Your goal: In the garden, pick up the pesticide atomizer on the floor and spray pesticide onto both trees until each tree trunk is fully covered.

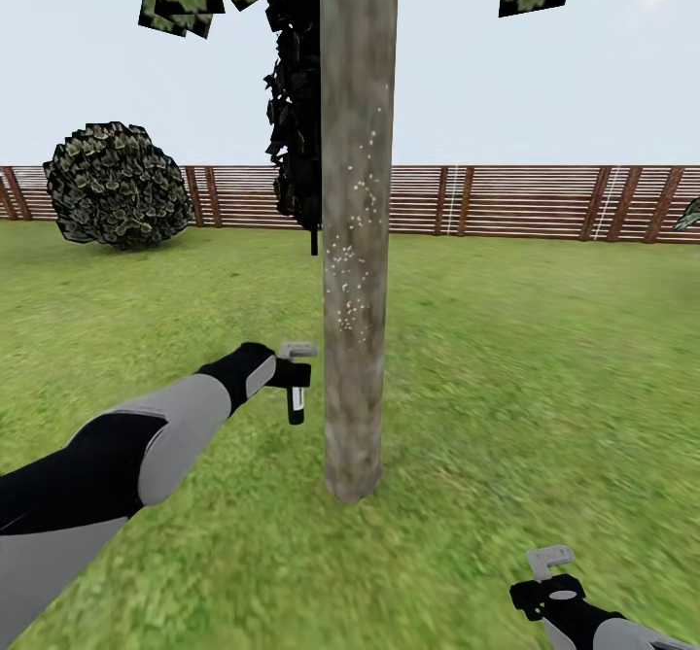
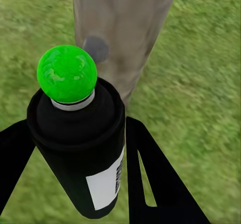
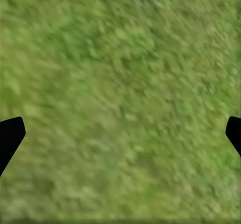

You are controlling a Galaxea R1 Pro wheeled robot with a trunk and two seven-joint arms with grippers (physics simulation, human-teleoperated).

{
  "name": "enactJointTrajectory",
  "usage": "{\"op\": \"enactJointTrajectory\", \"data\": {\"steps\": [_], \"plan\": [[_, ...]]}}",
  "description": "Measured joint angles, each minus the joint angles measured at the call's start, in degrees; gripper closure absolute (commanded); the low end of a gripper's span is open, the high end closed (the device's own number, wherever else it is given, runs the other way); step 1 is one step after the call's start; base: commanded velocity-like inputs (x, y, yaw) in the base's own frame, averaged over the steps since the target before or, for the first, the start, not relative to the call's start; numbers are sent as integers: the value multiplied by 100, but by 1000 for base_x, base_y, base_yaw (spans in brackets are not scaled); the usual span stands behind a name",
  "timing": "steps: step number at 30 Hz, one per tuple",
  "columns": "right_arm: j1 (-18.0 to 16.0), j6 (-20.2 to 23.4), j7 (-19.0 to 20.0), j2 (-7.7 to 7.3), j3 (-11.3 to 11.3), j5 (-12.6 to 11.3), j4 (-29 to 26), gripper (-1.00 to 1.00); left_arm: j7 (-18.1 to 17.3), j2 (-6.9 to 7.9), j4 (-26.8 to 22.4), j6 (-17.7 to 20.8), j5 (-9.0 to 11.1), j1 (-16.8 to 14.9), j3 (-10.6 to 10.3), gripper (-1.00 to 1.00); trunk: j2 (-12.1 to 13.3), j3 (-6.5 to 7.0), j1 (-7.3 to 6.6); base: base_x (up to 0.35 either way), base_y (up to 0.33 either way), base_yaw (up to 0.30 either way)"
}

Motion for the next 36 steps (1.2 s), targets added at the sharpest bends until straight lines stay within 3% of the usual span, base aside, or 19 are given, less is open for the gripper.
{"op": "enactJointTrajectory", "data": {"steps": [6,9,13,15,20,24,36], "plan": [[0,0,0,0,-2,0,0,-100,0,0,-112,-111,7,101,-24,100,0,0,0,0,0,0],[0,0,0,0,0,0,0,-100,4,-1,-628,-41,14,107,-35,100,0,1,0,0,0,0],[0,0,-1,-1,-7,2,0,-100,7,15,-1551,513,6,111,-45,100,-1,1,0,0,0,0],[0,0,-2,0,-4,5,0,-100,8,27,-2353,1046,18,109,-42,100,-1,1,-1,0,0,0],[0,0,-2,-2,-7,3,0,-100,9,28,-3476,1926,9,112,-46,100,-1,1,0,0,0,0],[0,0,-2,-3,-8,1,0,-100,2,24,-3699,2086,3,113,-49,100,0,0,0,0,0,0],[0,0,0,-9,-9,3,0,-100,0,17,-3738,2398,2,63,-49,100,0,0,0,0,0,0]]}}
